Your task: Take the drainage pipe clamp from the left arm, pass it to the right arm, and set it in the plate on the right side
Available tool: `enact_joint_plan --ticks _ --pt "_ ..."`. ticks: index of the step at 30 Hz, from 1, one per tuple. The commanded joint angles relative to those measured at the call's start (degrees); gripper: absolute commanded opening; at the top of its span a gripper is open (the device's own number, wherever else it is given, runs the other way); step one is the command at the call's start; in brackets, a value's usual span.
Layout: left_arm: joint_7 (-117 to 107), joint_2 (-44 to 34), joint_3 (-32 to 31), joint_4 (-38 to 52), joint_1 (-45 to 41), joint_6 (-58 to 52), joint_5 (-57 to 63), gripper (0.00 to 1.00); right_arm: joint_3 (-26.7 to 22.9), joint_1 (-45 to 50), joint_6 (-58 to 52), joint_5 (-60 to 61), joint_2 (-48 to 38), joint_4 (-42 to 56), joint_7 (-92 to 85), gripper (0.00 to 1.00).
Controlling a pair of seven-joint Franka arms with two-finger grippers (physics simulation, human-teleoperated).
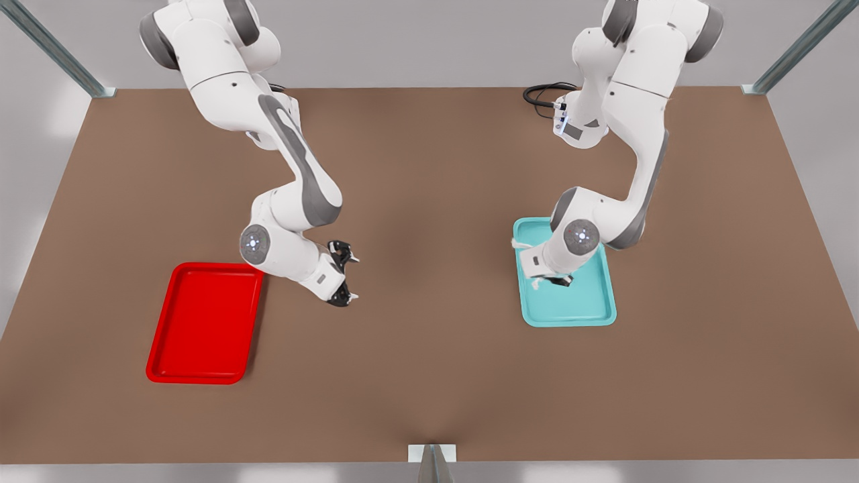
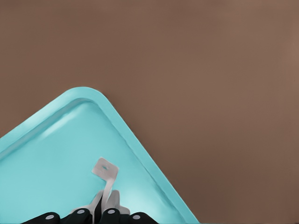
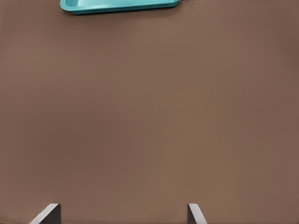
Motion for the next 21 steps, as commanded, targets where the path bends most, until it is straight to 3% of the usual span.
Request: enact_joint_plan --ticks 1,5,8,13,21 --pt "-56.4 3.3 -1.0 8.9 -2.8 -15.0 2.7 0.21 0.0 0.4 2.4 0.1 0.5 0.1 -13.1 1.0" --pt "-95.1 12.8 -2.2 32.8 -9.5 -25.6 0.1 0.21 0.1 2.4 6.2 0.7 2.1 0.1 -12.8 1.0" --pt "-109.3 17.5 -4.5 39.3 -11.7 -24.3 -0.7 0.21 0.1 2.4 6.7 1.6 2.5 0.0 -12.9 1.0" --pt "-126.7 20.8 -5.8 41.8 -13.7 -16.3 -2.2 0.21 -0.1 0.3 6.9 3.0 0.9 0.1 -13.5 1.0" --pt "-125.0 21.7 -6.5 43.9 -14.2 -12.3 -4.3 0.21 -0.2 -1.8 6.5 3.0 -0.3 -2.0 -14.9 1.0"
